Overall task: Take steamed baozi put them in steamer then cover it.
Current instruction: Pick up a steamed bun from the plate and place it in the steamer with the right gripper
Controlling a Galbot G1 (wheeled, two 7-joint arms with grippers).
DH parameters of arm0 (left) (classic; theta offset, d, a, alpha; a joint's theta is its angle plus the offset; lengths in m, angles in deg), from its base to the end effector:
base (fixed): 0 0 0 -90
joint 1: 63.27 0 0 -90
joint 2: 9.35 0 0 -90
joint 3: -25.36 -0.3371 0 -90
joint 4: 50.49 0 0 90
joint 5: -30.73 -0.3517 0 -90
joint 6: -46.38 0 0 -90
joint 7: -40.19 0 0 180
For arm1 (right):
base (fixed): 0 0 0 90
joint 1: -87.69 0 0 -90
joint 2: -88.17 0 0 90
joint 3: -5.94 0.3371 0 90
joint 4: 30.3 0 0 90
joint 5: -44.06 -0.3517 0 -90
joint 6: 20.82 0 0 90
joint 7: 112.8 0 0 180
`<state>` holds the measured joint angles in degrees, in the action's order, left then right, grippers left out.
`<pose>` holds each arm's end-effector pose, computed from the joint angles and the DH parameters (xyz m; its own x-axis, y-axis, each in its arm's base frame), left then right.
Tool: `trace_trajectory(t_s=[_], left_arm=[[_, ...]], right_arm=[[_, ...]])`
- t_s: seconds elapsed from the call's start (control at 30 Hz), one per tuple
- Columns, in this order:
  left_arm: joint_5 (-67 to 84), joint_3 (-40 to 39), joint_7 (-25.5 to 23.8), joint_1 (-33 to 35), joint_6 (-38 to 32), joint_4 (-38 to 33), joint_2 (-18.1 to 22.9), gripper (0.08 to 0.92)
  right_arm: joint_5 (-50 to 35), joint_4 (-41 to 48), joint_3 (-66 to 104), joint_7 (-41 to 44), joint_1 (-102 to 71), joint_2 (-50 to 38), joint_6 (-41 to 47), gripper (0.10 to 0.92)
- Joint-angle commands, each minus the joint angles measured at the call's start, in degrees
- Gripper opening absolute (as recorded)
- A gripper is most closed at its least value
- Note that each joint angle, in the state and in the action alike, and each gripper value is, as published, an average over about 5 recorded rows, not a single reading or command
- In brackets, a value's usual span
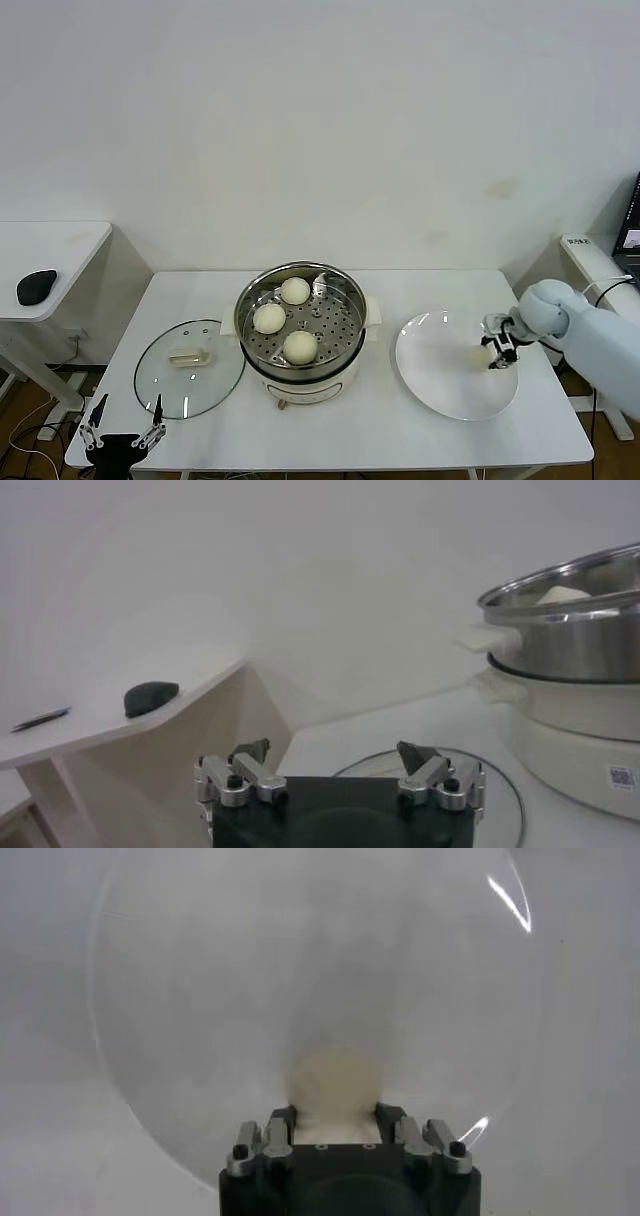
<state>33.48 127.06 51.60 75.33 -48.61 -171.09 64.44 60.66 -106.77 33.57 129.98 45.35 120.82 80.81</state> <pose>0.0950 0.1031 -0.3114 -0.9727 -0.1889 0.1349 -0.1372 0.9366 0.3223 0.4626 -0.1897 -0.2070 -0.2272 -0.0080 0.9738 -0.9712 -0.0724 -0.2271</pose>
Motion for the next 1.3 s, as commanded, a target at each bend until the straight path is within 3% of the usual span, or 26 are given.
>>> trace_trajectory(t_s=[0.03,0.3,0.6,0.9,1.3], left_arm=[[0.1,-0.2,-0.1,-0.2,0.0,-0.1,-0.2,0.823],[-0.2,-0.9,-0.3,-0.7,0.1,-0.2,-0.8,0.823],[-0.8,-0.8,-0.4,-0.5,0.0,-0.9,-1.2,0.823],[-0.9,0.1,-0.4,0.2,-0.1,-1.6,-0.7,0.823],[-0.7,1.2,-0.3,0.3,-0.7,-1.3,-0.2,0.823]], right_arm=[[-6.2,-4.8,-4.8,0.4,8.8,-3.4,1.3,0.534],[-18.5,-13.3,-19.2,1.0,31.3,-4.0,4.7,0.535],[-33.0,-14.4,-34.9,-3.6,53.6,9.7,11.2,0.535],[-45.0,-11.3,-38.3,-9.6,53.4,22.9,19.9,0.535],[-47.4,-7.9,-38.7,-14.6,45.4,32.1,27.4,0.535]])
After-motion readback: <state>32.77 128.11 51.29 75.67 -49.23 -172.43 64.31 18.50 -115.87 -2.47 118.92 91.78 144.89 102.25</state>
